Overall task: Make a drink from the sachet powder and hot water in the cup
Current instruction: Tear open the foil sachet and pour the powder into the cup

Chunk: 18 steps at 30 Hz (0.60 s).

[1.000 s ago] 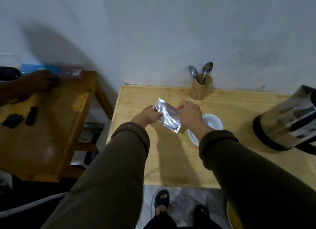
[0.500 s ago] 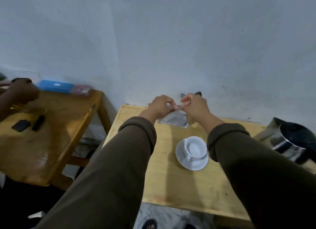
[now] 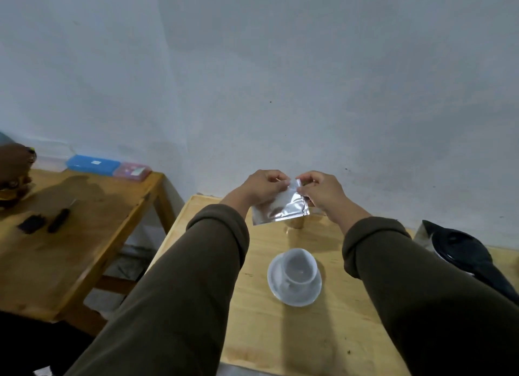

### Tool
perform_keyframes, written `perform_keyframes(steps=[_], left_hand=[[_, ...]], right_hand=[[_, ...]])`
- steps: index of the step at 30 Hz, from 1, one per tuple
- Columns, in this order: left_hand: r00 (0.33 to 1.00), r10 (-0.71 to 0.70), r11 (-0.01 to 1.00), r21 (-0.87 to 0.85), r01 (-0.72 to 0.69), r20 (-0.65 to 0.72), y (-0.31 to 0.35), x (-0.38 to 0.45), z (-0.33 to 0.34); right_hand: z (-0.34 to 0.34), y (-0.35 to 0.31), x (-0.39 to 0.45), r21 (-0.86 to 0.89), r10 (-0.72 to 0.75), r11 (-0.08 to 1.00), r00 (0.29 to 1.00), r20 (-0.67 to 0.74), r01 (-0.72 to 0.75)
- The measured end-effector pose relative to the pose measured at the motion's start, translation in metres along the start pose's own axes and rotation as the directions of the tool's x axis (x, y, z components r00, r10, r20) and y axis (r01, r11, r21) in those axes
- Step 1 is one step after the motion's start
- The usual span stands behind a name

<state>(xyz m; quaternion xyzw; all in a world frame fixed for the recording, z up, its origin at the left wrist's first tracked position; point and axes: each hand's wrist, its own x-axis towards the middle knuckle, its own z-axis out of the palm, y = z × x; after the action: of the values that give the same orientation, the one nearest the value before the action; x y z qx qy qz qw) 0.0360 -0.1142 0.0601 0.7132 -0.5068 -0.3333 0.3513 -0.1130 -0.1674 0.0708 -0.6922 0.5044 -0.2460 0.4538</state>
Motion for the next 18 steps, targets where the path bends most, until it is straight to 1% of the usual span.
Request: perform_keyframes(steps=[2,4,11,15,18], left_hand=[[1.0,0.013,1.0,-0.01,-0.013,-0.023,0.003,0.001,0.003],[0.999,0.023,1.0,-0.001,-0.024,-0.045,0.004,0.002,0.006],[0.998,0.038,0.999,0.003,-0.038,-0.059,0.013,0.004,0.017],[0.994,0.042,0.998,0.05,-0.037,-0.098,0.014,0.006,0.023],[0.996,0.037,0.996,0.08,-0.031,-0.085,0.017,0.006,0.025]], right_hand=[[-0.003,0.001,0.0,0.035,-0.006,0.999,1.0,0.031,0.005],[-0.005,0.001,0.001,0.048,-0.02,0.999,1.0,0.024,0.019],[-0.007,0.002,0.003,-0.036,-0.066,0.997,0.997,-0.046,0.064],[-0.007,0.002,0.004,-0.046,-0.082,0.996,0.995,-0.063,0.079],[-0.007,0.003,0.003,-0.056,-0.115,0.992,0.99,-0.083,0.111]])
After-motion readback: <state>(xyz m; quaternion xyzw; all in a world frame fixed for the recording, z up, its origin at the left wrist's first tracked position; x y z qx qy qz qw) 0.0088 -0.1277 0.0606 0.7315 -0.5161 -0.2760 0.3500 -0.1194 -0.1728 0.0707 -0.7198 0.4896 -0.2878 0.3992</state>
